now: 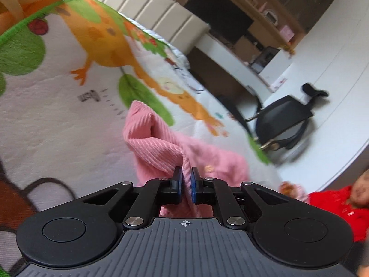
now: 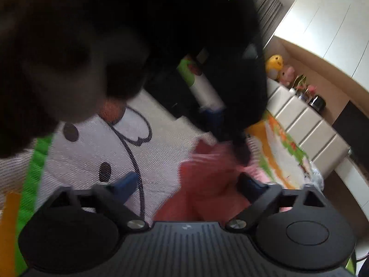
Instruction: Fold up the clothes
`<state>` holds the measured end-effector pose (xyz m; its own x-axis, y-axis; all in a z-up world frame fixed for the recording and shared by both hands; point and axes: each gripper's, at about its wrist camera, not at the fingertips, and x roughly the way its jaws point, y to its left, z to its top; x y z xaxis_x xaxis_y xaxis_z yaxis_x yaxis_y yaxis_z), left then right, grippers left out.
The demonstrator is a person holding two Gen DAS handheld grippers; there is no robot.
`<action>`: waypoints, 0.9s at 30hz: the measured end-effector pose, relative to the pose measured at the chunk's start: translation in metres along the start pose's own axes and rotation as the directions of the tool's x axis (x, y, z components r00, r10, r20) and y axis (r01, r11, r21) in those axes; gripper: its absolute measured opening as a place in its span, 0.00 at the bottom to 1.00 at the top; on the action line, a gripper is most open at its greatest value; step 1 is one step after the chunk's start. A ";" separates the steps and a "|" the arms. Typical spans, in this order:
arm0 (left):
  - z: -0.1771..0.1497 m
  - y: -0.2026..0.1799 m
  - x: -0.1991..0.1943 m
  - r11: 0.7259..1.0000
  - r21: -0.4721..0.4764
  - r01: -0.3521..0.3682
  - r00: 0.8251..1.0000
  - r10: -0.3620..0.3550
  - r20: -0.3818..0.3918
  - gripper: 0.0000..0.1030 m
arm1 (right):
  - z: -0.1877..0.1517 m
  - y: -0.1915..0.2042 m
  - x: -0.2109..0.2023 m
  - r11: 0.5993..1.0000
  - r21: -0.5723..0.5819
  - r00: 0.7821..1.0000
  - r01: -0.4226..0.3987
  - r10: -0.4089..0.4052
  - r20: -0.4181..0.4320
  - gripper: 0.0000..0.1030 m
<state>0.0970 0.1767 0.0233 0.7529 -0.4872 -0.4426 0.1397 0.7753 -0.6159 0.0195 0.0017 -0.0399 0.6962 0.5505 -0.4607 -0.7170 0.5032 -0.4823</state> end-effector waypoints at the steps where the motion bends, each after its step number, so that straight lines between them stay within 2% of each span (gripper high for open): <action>1: 0.001 -0.003 0.000 1.000 -0.001 0.016 1.000 -0.016 0.002 0.09 | 0.001 -0.005 0.002 0.999 0.038 1.000 0.010 -0.010 0.000 0.63; 2: 0.002 -0.006 0.000 1.000 0.005 0.024 1.000 -0.024 0.006 0.09 | 0.001 -0.011 0.004 0.997 0.076 1.000 0.019 -0.019 0.000 0.43; 3: 0.003 -0.008 -0.001 0.999 0.013 0.030 0.999 -0.030 0.012 0.17 | 0.002 -0.016 0.006 0.993 0.113 1.000 0.029 -0.029 -0.001 0.31; 4: 0.004 -0.010 -0.002 0.999 0.010 0.036 0.999 -0.036 0.025 0.22 | 0.002 -0.023 0.006 0.987 0.157 1.000 0.031 -0.031 0.000 0.29; 6: 0.009 -0.009 -0.010 0.998 -0.018 0.052 0.995 -0.051 0.084 0.52 | 0.000 -0.039 0.001 0.972 0.235 0.999 0.025 -0.029 0.015 0.18; 7: 0.012 -0.007 -0.017 0.998 -0.030 0.056 0.990 -0.051 0.129 0.59 | -0.001 -0.045 -0.004 0.965 0.259 0.999 0.034 -0.042 0.024 0.18; 8: 0.015 -0.006 -0.023 0.998 -0.039 0.047 0.985 -0.040 0.170 0.70 | -0.002 -0.053 -0.010 0.959 0.281 0.998 0.045 -0.057 0.037 0.16; 10: 0.021 -0.004 -0.033 0.998 -0.056 0.023 0.973 -0.009 0.230 0.81 | -0.004 -0.067 -0.022 0.943 0.326 0.994 0.064 -0.089 0.062 0.15; 11: 0.023 -0.003 -0.034 0.998 -0.069 0.015 0.972 0.002 0.236 0.85 | -0.005 -0.075 -0.028 0.934 0.348 0.992 0.074 -0.105 0.073 0.15; 14: 0.025 -0.003 -0.030 0.996 -0.086 -0.005 0.975 0.024 0.222 0.90 | -0.011 -0.106 -0.043 0.892 0.440 0.983 0.105 -0.160 0.091 0.15; 17: 0.022 -0.010 -0.017 0.997 -0.078 -0.023 0.982 0.037 0.184 0.91 | -0.030 -0.144 -0.063 0.813 0.561 0.973 0.153 -0.223 0.058 0.15; 22: 0.015 -0.027 0.015 0.998 -0.051 -0.042 0.991 0.048 0.122 0.92 | -0.091 -0.189 -0.082 0.652 0.704 0.951 0.281 -0.288 -0.113 0.14; 24: 0.009 -0.037 0.031 0.999 -0.027 -0.043 0.995 0.045 0.086 0.93 | -0.120 -0.195 -0.075 0.622 0.705 0.938 0.341 -0.281 -0.205 0.14; 27: -0.001 -0.053 0.061 0.998 0.031 -0.050 0.999 0.049 0.022 0.93 | -0.155 -0.192 -0.062 0.605 0.698 0.924 0.383 -0.236 -0.303 0.14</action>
<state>0.1349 0.1057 0.0278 0.7727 -0.4394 -0.4581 0.1219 0.8110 -0.5722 0.1193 -0.2325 -0.0346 0.8221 0.1882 -0.5373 -0.1907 0.9803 0.0516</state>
